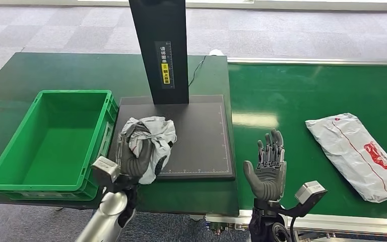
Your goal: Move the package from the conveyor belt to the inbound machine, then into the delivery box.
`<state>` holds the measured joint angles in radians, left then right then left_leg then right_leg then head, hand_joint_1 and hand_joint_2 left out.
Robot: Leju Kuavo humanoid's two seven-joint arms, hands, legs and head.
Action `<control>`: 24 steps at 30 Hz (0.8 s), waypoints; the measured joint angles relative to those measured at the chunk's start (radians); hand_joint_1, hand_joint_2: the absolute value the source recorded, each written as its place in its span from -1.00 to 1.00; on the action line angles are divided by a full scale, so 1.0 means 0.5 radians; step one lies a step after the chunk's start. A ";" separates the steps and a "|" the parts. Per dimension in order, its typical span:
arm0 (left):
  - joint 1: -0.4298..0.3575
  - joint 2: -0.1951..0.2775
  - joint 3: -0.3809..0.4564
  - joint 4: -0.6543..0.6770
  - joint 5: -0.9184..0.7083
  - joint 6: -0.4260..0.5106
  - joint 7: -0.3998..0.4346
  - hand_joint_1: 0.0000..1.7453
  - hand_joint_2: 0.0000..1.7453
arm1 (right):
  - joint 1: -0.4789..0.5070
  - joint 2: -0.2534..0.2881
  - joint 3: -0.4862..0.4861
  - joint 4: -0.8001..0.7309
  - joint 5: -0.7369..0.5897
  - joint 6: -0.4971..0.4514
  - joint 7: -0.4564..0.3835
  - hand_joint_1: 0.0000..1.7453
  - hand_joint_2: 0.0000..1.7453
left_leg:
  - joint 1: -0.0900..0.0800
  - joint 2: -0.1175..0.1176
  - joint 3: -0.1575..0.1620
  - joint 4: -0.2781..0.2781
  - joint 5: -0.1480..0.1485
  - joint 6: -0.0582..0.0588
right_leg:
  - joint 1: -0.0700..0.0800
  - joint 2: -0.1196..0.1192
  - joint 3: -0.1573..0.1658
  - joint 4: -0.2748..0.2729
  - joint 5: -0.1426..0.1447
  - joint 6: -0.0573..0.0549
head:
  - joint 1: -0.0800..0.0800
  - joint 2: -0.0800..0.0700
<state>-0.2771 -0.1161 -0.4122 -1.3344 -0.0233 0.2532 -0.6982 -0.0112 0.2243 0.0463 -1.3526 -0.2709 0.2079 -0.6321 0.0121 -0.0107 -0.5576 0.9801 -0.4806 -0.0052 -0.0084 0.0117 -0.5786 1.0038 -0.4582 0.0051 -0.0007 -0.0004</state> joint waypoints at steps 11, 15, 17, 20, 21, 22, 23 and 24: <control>-0.009 0.054 0.314 -0.326 0.158 -0.259 0.002 1.00 1.00 | 0.001 -0.013 -0.001 -0.007 -0.003 -0.001 -0.001 -1.00 1.00 | 0.000 0.000 0.000 0.000 0.000 0.000 | 0.000 0.000 -0.001 0.000 0.000 0.000 | 0.000 0.000; -0.127 0.064 0.533 -0.405 0.414 -0.490 0.083 1.00 1.00 | 0.010 -0.023 -0.002 -0.007 -0.009 -0.002 -0.006 -1.00 1.00 | 0.002 0.000 0.000 0.000 0.001 -0.001 | 0.002 0.000 -0.001 0.000 0.001 0.000 | 0.000 0.000; -0.193 0.066 0.640 -0.449 0.584 -0.586 0.156 1.00 1.00 | 0.022 -0.024 -0.004 -0.008 -0.010 -0.002 -0.006 -1.00 1.00 | 0.002 0.000 0.000 0.000 0.001 -0.002 | 0.002 0.000 -0.001 0.000 0.001 0.000 | 0.000 0.000; -0.280 0.072 0.819 -0.490 0.850 -0.708 0.269 1.00 1.00 | 0.037 -0.024 -0.009 -0.018 -0.008 -0.002 -0.006 -1.00 1.00 | 0.002 0.000 -0.001 0.000 0.001 -0.002 | 0.002 0.001 -0.001 0.001 0.001 0.000 | 0.000 0.000; -0.305 0.077 0.882 -0.493 0.937 -0.748 0.303 1.00 1.00 | 0.040 -0.024 -0.011 -0.022 -0.006 -0.002 -0.006 -1.00 1.00 | 0.002 0.001 -0.001 0.000 0.001 -0.002 | 0.002 0.001 -0.001 0.001 0.000 -0.001 | 0.000 0.000; -0.328 0.086 0.948 -0.490 1.024 -0.790 0.334 1.00 1.00 | 0.043 -0.025 -0.013 -0.025 -0.006 -0.001 -0.006 -1.00 1.00 | 0.002 0.001 -0.001 0.000 0.001 -0.002 | 0.002 0.001 -0.002 0.001 0.000 -0.001 | 0.000 0.000; -0.351 0.097 1.016 -0.482 1.111 -0.834 0.364 1.00 1.00 | 0.047 -0.025 -0.017 -0.028 -0.005 -0.001 -0.006 -1.00 1.00 | 0.002 0.001 -0.001 0.000 0.001 -0.002 | 0.002 0.001 -0.002 0.001 0.000 -0.001 | 0.000 0.000; -0.372 0.109 1.083 -0.468 1.189 -0.875 0.391 1.00 1.00 | 0.052 -0.025 -0.021 -0.029 -0.005 -0.001 -0.006 -1.00 1.00 | 0.002 0.001 -0.001 0.000 0.001 -0.002 | 0.002 0.001 -0.002 0.001 0.000 -0.001 | 0.000 0.000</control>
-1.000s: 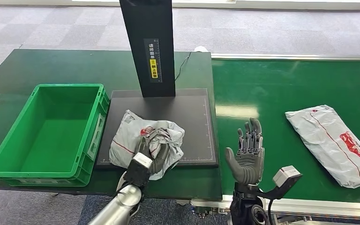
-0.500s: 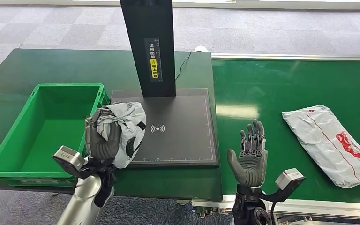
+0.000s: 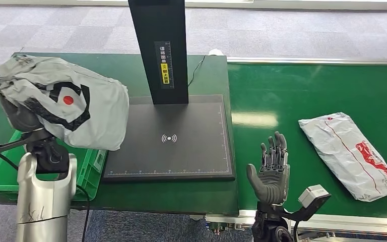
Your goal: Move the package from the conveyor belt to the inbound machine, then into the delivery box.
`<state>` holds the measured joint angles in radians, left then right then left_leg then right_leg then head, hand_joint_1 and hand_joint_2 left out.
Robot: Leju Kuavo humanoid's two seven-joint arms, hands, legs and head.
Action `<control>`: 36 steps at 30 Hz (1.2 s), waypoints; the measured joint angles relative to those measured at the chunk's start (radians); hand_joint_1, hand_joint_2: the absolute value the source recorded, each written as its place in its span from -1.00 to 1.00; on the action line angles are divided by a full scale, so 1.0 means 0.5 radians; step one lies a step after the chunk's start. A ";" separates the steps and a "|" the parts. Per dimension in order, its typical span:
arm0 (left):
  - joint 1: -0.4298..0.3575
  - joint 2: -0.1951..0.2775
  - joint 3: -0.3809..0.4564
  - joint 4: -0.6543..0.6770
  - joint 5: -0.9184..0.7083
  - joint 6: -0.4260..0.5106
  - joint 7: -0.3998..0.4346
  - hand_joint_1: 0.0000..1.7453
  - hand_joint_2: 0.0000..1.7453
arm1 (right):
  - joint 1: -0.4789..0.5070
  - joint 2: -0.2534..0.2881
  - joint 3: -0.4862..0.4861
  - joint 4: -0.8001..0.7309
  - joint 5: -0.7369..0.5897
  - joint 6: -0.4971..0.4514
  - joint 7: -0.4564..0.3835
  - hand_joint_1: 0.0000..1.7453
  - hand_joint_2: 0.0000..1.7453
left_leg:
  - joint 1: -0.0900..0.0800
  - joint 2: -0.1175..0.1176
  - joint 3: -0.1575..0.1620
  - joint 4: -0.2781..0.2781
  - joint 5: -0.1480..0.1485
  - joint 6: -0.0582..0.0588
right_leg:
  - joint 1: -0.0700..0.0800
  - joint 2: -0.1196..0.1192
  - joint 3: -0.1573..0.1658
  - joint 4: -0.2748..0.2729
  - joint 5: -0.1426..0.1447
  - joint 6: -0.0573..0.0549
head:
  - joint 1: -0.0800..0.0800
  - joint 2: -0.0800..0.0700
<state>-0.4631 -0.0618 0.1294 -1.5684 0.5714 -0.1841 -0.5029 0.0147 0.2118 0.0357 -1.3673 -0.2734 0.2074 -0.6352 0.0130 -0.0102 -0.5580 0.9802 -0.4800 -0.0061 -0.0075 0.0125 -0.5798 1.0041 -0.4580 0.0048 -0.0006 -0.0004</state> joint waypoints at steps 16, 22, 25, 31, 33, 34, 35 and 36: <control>-0.246 0.119 0.500 0.262 0.058 -0.001 0.080 1.00 1.00 | 0.027 0.000 -0.030 -0.018 0.010 0.002 0.000 -1.00 1.00 | 0.000 0.000 -0.001 0.000 0.000 0.000 | 0.000 0.000 -0.001 0.000 0.000 0.000 | 0.001 0.000; -0.321 0.242 0.524 0.430 -0.378 0.307 -0.031 1.00 1.00 | 0.037 0.000 -0.041 -0.029 0.024 0.002 0.001 -1.00 1.00 | 0.000 0.000 -0.001 0.000 0.000 -0.001 | 0.000 0.000 -0.001 0.000 0.000 0.000 | 0.000 0.000; -0.329 0.283 0.527 0.506 -0.477 0.370 -0.061 1.00 1.00 | 0.039 0.000 -0.045 -0.029 0.026 0.001 0.001 -1.00 1.00 | 0.001 0.000 -0.001 0.000 0.001 -0.002 | 0.001 0.000 -0.001 0.000 0.000 0.000 | 0.000 0.000; -0.320 0.310 0.463 0.713 -0.913 0.565 -0.121 1.00 1.00 | 0.038 0.000 -0.051 -0.029 0.026 -0.001 0.001 -1.00 1.00 | 0.000 -0.001 -0.002 0.000 0.001 -0.002 | 0.000 -0.001 -0.001 0.000 0.000 0.000 | 0.001 0.000; -0.306 0.307 0.399 0.817 -1.071 0.639 -0.150 1.00 1.00 | 0.034 0.000 -0.052 -0.028 0.026 -0.001 0.001 -1.00 1.00 | 0.000 -0.002 -0.002 0.000 0.001 -0.002 | 0.000 -0.002 0.000 0.000 0.000 0.000 | 0.001 0.000; -0.297 0.303 0.362 0.867 -1.138 0.672 -0.161 1.00 1.00 | 0.032 0.001 -0.052 -0.028 0.026 -0.001 0.001 -1.00 1.00 | -0.001 -0.001 -0.002 0.000 0.001 -0.002 | -0.001 -0.001 0.000 0.000 0.000 0.000 | 0.001 0.000; -0.288 0.299 0.324 0.916 -1.199 0.699 -0.167 1.00 1.00 | 0.030 0.001 -0.052 -0.028 0.026 -0.001 0.001 -1.00 1.00 | -0.001 -0.001 -0.002 0.000 0.001 -0.002 | -0.001 -0.001 0.000 0.000 0.000 0.000 | 0.001 0.000; -0.278 0.294 0.287 0.963 -1.253 0.721 -0.169 1.00 1.00 | 0.028 0.001 -0.052 -0.028 0.025 -0.001 0.001 -1.00 1.00 | -0.001 -0.001 -0.002 0.000 0.001 -0.002 | -0.001 -0.001 0.000 0.000 0.000 0.000 | 0.001 0.000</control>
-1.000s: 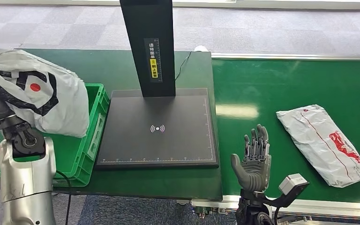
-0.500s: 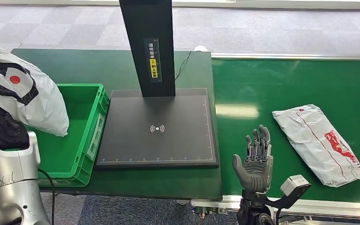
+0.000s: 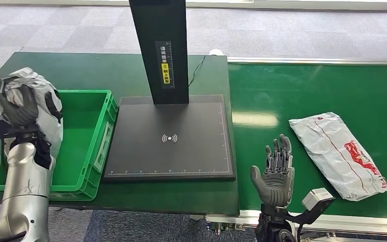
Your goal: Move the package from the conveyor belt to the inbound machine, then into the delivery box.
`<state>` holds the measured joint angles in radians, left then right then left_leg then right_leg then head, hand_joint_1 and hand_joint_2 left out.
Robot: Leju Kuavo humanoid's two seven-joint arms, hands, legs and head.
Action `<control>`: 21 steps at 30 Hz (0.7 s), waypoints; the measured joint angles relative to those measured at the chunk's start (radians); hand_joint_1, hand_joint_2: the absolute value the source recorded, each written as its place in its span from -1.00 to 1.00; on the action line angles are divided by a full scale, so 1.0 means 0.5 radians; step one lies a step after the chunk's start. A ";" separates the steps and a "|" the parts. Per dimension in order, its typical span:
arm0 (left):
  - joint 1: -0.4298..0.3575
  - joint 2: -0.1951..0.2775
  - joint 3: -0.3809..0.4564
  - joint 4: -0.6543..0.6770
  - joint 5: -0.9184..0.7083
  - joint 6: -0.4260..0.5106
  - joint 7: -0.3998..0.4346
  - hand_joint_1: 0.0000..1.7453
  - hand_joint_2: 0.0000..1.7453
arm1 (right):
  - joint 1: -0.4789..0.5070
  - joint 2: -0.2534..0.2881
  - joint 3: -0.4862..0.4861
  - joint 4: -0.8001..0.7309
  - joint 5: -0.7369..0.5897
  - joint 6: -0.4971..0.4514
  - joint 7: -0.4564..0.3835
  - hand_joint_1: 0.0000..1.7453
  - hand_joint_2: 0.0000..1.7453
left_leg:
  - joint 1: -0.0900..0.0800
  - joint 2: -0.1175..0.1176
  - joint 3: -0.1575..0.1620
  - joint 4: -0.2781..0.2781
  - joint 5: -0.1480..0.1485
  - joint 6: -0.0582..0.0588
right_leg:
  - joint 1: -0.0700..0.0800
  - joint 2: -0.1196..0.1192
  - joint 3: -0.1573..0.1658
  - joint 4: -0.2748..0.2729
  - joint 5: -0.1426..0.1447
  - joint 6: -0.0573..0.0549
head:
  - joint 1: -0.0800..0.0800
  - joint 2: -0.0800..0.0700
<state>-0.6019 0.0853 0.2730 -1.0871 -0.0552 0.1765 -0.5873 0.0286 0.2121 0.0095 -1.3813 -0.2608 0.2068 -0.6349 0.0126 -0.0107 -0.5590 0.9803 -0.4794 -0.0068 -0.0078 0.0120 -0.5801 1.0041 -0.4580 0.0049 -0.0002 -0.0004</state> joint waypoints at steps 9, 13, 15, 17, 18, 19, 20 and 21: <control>0.049 -0.009 -0.133 0.246 -0.191 0.009 0.069 -1.00 1.00 | -0.001 0.000 -0.002 0.000 -0.004 -0.004 0.000 -1.00 1.00 | 0.001 0.000 0.000 0.000 0.000 0.000 | 0.001 0.001 -0.001 0.000 0.000 0.000 | 0.000 0.000; 0.050 -0.008 -0.155 0.289 -0.237 -0.016 0.108 -1.00 1.00 | 0.002 0.003 -0.003 -0.006 -0.005 -0.009 0.000 -1.00 1.00 | 0.001 0.000 0.000 0.000 0.000 0.000 | 0.001 0.001 -0.001 0.000 0.000 0.000 | 0.000 0.000; 0.050 -0.008 -0.166 0.304 -0.258 -0.031 0.122 -1.00 1.00 | 0.003 0.005 -0.004 -0.012 -0.005 -0.012 0.001 -1.00 1.00 | 0.001 0.000 0.000 0.000 0.000 0.000 | 0.001 0.001 -0.001 0.000 0.000 0.000 | 0.000 0.000; 0.059 -0.011 -0.171 0.303 -0.240 -0.060 0.121 -1.00 1.00 | 0.005 0.005 -0.005 -0.016 -0.005 -0.015 0.003 -1.00 1.00 | 0.001 0.001 0.000 0.000 0.000 0.000 | 0.001 0.001 0.000 0.000 0.000 0.000 | 0.000 0.000; 0.071 -0.014 -0.171 0.284 -0.208 -0.083 0.115 -1.00 1.00 | 0.006 0.005 -0.006 -0.018 -0.005 -0.018 0.005 -1.00 1.00 | 0.001 0.001 0.000 0.000 0.000 0.000 | 0.001 0.001 0.000 0.000 0.000 0.000 | 0.000 0.000; 0.089 -0.018 -0.170 0.249 -0.164 -0.109 0.110 -1.00 1.00 | 0.008 0.005 -0.008 -0.020 -0.004 -0.023 0.006 -1.00 1.00 | 0.001 0.001 0.000 0.000 0.000 0.000 | 0.001 0.001 -0.001 0.000 0.000 0.000 | 0.000 0.000; 0.113 -0.023 -0.168 0.199 -0.115 -0.137 0.108 -1.00 1.00 | 0.010 0.005 -0.009 -0.021 -0.004 -0.028 0.007 -1.00 1.00 | 0.001 0.001 0.000 0.000 0.000 0.000 | 0.001 0.001 -0.001 0.000 0.000 0.000 | 0.000 0.000; 0.138 -0.029 -0.168 0.140 -0.073 -0.161 0.109 -1.00 1.00 | 0.012 0.005 -0.011 -0.022 -0.004 -0.032 0.007 -1.00 1.00 | 0.001 0.001 0.000 0.000 0.000 0.000 | 0.001 0.001 -0.001 0.000 0.000 0.000 | 0.000 0.000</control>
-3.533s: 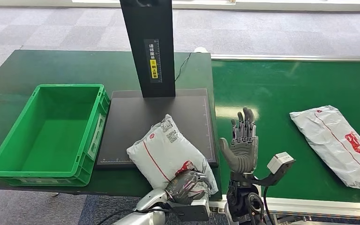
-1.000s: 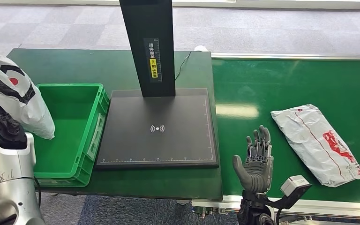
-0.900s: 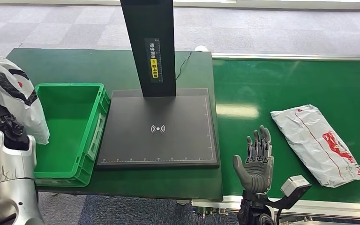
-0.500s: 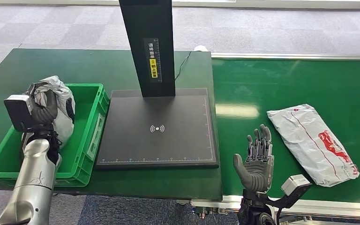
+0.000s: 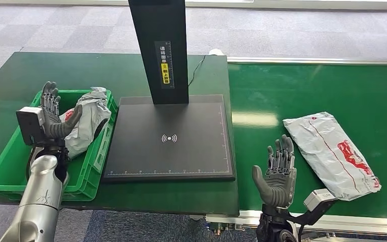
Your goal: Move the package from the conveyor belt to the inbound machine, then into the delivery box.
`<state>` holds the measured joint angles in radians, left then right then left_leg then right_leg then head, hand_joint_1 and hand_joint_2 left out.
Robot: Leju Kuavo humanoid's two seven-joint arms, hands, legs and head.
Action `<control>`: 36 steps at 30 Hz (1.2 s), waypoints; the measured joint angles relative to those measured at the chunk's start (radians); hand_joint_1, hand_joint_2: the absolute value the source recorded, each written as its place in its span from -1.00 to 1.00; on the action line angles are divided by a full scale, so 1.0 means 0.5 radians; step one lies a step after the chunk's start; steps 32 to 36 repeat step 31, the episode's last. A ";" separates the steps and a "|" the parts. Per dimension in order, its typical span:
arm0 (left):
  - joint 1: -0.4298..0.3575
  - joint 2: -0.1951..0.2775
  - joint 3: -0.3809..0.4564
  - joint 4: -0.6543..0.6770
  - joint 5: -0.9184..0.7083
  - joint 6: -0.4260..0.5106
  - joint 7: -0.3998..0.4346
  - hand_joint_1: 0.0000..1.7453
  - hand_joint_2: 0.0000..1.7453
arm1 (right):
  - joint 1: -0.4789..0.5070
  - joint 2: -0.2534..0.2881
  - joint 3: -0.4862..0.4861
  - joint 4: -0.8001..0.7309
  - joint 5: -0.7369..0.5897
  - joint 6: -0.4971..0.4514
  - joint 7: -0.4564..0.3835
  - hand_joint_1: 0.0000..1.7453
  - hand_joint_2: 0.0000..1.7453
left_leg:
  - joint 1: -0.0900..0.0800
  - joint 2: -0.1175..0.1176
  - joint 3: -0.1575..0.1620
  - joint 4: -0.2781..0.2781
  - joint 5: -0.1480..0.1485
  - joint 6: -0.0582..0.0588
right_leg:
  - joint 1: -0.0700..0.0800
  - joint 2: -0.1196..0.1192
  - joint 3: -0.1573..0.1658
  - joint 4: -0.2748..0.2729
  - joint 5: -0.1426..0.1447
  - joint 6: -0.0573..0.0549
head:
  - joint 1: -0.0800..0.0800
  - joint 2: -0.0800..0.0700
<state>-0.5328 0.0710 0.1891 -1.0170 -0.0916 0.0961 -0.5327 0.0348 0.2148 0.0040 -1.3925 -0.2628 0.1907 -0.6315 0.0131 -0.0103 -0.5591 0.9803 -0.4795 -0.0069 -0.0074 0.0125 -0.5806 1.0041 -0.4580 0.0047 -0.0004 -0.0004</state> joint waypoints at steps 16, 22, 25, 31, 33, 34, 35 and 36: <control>0.780 -0.229 -0.232 -1.330 0.601 -0.339 -0.253 -1.00 1.00 | 0.019 -0.005 -0.022 0.000 -0.023 -0.026 -0.014 -1.00 1.00 | -0.001 0.001 0.000 0.000 -0.003 0.000 | -0.002 0.000 0.000 -0.001 -0.002 0.000 | -0.001 0.000; 1.062 -0.332 -0.448 -1.568 0.667 -0.442 -0.291 -1.00 1.00 | 0.010 -0.007 -0.018 0.006 0.052 -0.059 -0.005 -1.00 1.00 | -0.001 0.000 0.000 -0.001 -0.004 0.001 | -0.002 0.000 0.001 -0.001 -0.002 0.000 | -0.001 0.000; 1.169 -0.365 -0.573 -1.538 0.503 -0.465 -0.260 -1.00 1.00 | -0.029 -0.017 0.014 0.035 0.158 -0.085 0.002 -1.00 1.00 | -0.001 0.000 0.001 -0.001 -0.004 0.001 | -0.001 0.000 0.001 -0.001 -0.002 0.000 | -0.001 0.000; 1.312 -0.408 -0.749 -1.370 0.222 -0.562 -0.278 -1.00 1.00 | -0.073 -0.035 0.069 0.093 0.271 -0.071 0.003 -1.00 1.00 | -0.001 0.000 0.002 0.000 -0.004 0.001 | -0.001 0.000 0.002 -0.001 -0.002 0.000 | -0.001 0.000; 1.312 -0.408 -0.749 -1.370 0.222 -0.562 -0.278 -1.00 1.00 | -0.073 -0.035 0.069 0.093 0.271 -0.071 0.003 -1.00 1.00 | -0.001 0.000 0.002 0.000 -0.004 0.001 | -0.001 0.000 0.002 -0.001 -0.002 0.000 | -0.001 0.000; 1.312 -0.408 -0.749 -1.370 0.222 -0.562 -0.278 -1.00 1.00 | -0.073 -0.035 0.069 0.093 0.271 -0.071 0.003 -1.00 1.00 | -0.001 0.000 0.002 0.000 -0.004 0.001 | -0.001 0.000 0.002 -0.001 -0.002 0.000 | -0.001 0.000; 1.312 -0.408 -0.749 -1.370 0.222 -0.562 -0.278 -1.00 1.00 | -0.073 -0.035 0.069 0.093 0.271 -0.071 0.003 -1.00 1.00 | -0.001 0.000 0.002 0.000 -0.004 0.001 | -0.001 0.000 0.002 -0.001 -0.002 0.000 | -0.001 0.000; 1.312 -0.408 -0.749 -1.370 0.222 -0.562 -0.278 -1.00 1.00 | -0.073 -0.035 0.069 0.093 0.271 -0.071 0.003 -1.00 1.00 | -0.001 0.000 0.002 0.000 -0.004 0.001 | -0.001 0.000 0.002 -0.001 -0.002 0.000 | -0.001 0.000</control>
